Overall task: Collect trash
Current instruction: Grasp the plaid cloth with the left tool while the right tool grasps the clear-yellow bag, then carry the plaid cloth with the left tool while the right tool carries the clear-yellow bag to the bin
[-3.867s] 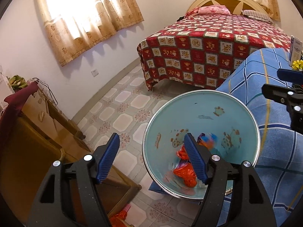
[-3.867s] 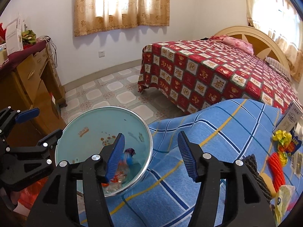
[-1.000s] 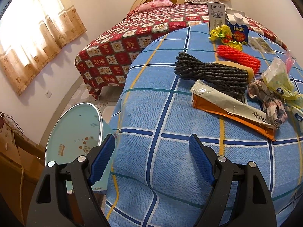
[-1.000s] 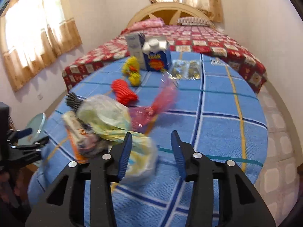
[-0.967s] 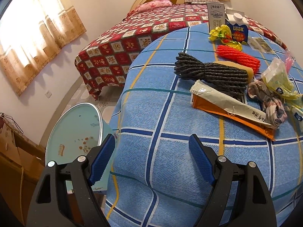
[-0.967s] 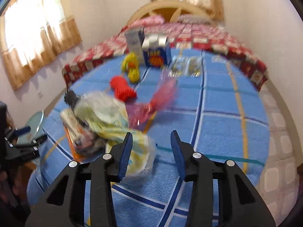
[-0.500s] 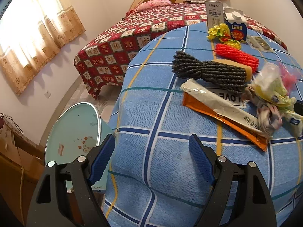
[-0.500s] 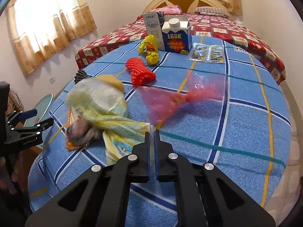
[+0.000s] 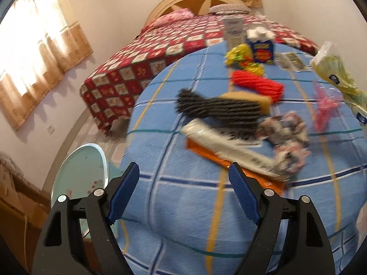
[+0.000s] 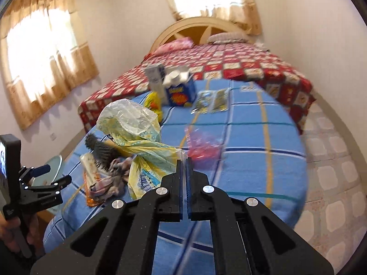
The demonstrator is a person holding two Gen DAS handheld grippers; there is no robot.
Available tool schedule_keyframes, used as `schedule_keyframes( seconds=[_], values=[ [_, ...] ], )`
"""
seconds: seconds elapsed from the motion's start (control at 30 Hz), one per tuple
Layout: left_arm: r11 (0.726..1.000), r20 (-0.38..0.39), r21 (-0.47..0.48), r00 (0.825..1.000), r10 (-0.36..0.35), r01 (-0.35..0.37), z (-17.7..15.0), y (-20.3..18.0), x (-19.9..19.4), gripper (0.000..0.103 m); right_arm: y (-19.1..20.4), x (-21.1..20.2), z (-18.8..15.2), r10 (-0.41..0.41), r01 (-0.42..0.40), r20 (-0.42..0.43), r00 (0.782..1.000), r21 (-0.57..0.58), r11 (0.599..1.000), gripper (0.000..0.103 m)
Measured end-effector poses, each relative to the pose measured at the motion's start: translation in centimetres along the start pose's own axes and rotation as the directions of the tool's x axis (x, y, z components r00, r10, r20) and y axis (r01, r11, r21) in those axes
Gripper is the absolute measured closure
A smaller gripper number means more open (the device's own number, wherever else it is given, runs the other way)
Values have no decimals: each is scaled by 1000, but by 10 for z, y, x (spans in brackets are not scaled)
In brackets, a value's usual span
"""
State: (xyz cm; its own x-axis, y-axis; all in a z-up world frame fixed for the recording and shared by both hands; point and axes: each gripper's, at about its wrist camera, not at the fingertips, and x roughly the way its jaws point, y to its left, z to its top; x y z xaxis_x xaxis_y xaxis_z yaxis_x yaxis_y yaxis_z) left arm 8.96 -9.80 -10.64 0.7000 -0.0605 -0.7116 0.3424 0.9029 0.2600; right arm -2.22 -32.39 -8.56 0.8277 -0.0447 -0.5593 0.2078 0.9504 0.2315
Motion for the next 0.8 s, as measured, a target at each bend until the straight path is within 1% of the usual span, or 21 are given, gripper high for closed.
schedule_keyframes(
  seconds=[0.13, 0.23, 0.37, 0.43, 0.47, 0.5, 0.53, 0.57, 0.67, 0.8],
  values=[
    [998, 29, 45, 998, -47, 46, 8, -29, -7, 24, -20, -11, -1, -62, 62, 23, 998, 31, 998, 100],
    [993, 42, 89, 996, -75, 71, 12, -54, -10, 24, -37, -13, -4, -108, 107, 24, 994, 58, 993, 100],
    [987, 20, 132, 995, -99, 96, 11, -76, -3, 27, -58, -10, -12, -154, 152, 14, 988, 94, 984, 100],
    [982, -3, 152, 994, -111, 111, 9, -85, 5, 38, -67, -5, -17, -161, 160, -1, 987, 107, 981, 100],
    [980, -16, 157, 993, -119, 120, 8, -86, 9, 51, -70, -3, -20, -160, 160, -8, 987, 113, 981, 100],
    [978, -35, 159, 991, -132, 136, 6, -88, 12, 67, -71, -2, -22, -157, 158, -12, 987, 117, 981, 100],
    [974, -55, 160, 987, -154, 161, 5, -90, 15, 77, -73, -2, -24, -155, 155, -13, 988, 118, 981, 100],
    [973, -58, 160, 985, -161, 168, 5, -89, 15, 83, -73, -2, -24, -152, 152, -12, 988, 118, 981, 100],
    [973, -31, 153, 985, -172, 174, 9, -83, 6, 86, -68, -6, -23, -141, 139, 5, 990, 107, 984, 100],
    [975, 34, 146, 985, -172, 165, 14, -66, -20, 86, -55, -13, -17, -123, 119, 33, 992, 86, 989, 100]
  ],
)
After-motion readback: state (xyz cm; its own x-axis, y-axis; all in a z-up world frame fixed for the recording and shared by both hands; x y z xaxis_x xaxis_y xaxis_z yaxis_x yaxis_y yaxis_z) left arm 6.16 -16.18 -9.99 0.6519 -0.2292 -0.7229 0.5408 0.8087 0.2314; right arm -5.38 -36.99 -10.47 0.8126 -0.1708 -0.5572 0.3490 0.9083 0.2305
